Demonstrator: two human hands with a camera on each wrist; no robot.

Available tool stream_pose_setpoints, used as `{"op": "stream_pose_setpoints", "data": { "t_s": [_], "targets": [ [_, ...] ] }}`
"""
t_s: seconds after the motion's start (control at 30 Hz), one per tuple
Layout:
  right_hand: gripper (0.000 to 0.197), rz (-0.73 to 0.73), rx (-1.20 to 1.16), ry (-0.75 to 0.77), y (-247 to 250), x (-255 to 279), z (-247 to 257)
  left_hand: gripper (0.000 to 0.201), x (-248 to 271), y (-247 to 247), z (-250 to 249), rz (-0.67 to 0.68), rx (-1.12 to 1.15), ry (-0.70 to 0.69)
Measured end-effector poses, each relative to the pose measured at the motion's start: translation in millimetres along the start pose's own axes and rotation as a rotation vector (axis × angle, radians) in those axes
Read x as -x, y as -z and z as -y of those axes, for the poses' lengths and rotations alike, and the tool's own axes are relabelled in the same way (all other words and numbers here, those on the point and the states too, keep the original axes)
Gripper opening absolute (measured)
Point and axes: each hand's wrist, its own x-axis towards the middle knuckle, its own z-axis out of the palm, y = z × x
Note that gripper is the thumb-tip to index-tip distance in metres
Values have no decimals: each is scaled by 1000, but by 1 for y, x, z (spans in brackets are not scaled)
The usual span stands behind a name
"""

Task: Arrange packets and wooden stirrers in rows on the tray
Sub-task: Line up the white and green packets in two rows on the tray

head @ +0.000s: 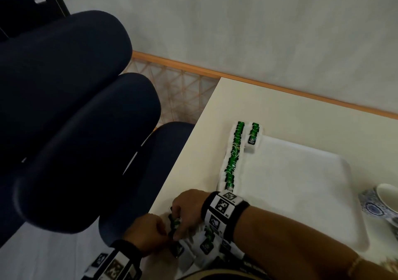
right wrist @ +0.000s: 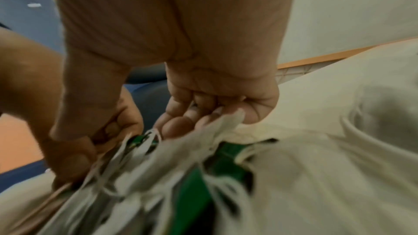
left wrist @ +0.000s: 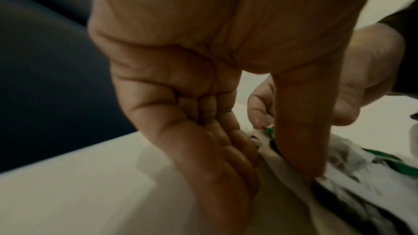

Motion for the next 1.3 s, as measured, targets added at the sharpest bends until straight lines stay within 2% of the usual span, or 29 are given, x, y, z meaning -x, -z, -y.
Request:
{"op": "stream_pose_setpoints", "data": {
  "t_s": [0.17,0.3,0.4,0.53,0.67,0.73,0.83,0.93,1.03,1.13,1.23,1.3],
  "targets": [
    [38,-86,141,6,-12,2,6,39,2,-4,1,-8,-10,-43],
    [31,-118,30,55,-11,14,6,21,6,4,2,85,55,-134],
    [27,-116,-179,81,-2,34,0,35,15,18,3,184,166,-147],
    [24,-162,-356,77,14,63,-10,56,27,40,-6,223,207,-184],
    [18,-262,-508,85,27,92,-24,56,33,58,-31,232,430,-382],
    [16,-336,-552,89,31,103,-32,53,30,63,-45,355,589,-491],
    [15,-503,-631,64,34,112,-45,53,17,65,-70,498,847,-490],
    [27,-675,-863,18,30,114,-60,22,4,65,-97,363,971,-430],
    [41,-778,-1026,-56,22,114,-74,24,-9,62,-120,158,985,-407],
    [40,-830,-1050,-120,15,111,-86,14,-22,58,-139,6,1032,-380],
    [41,-903,-990,-188,11,106,-96,9,-34,54,-152,-60,1047,-371],
    [30,-962,-998,-213,10,105,-103,5,-38,52,-160,-51,1068,-371]
  ]
}}
